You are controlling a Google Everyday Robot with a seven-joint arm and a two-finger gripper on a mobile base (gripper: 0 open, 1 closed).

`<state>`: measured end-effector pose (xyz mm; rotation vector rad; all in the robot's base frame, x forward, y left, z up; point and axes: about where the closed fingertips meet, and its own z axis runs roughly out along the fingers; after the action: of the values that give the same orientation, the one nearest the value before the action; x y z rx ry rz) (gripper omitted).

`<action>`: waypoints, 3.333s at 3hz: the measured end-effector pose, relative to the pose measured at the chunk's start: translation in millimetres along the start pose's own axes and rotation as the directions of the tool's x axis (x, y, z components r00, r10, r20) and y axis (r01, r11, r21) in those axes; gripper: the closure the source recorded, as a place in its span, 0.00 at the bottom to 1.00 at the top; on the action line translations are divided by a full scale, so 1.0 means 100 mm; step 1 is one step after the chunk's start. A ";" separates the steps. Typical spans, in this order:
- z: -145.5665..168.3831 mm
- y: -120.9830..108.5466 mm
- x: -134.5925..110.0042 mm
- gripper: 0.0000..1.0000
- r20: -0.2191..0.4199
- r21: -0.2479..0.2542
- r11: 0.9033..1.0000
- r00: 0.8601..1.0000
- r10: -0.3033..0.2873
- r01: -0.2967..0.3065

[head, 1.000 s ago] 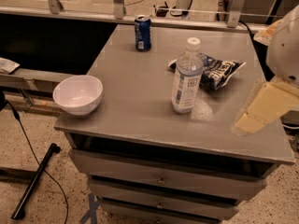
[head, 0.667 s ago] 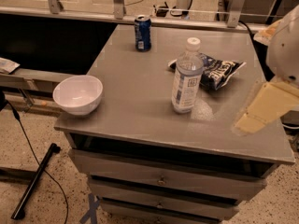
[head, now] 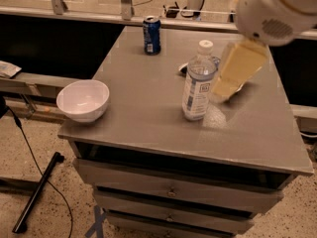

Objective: Move pepsi can near white bowl

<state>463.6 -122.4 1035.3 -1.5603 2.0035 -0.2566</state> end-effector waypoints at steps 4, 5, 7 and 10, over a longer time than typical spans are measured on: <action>1.09 -1.56 -0.63 0.00 0.021 0.344 0.920 0.981 0.191 -0.187; 1.07 -1.69 -0.53 0.00 0.019 0.422 0.879 0.972 0.235 -0.221; 1.00 -1.75 -0.51 0.00 0.071 0.380 0.879 0.956 0.284 -0.289; 1.81 -2.05 -0.76 0.00 0.275 0.170 0.681 0.698 0.661 -0.712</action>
Offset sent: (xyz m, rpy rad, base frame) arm 0.1750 0.0940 0.0617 0.1031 -0.1022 -0.0148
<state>742.7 -76.9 1011.9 -0.5467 2.1371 -0.0543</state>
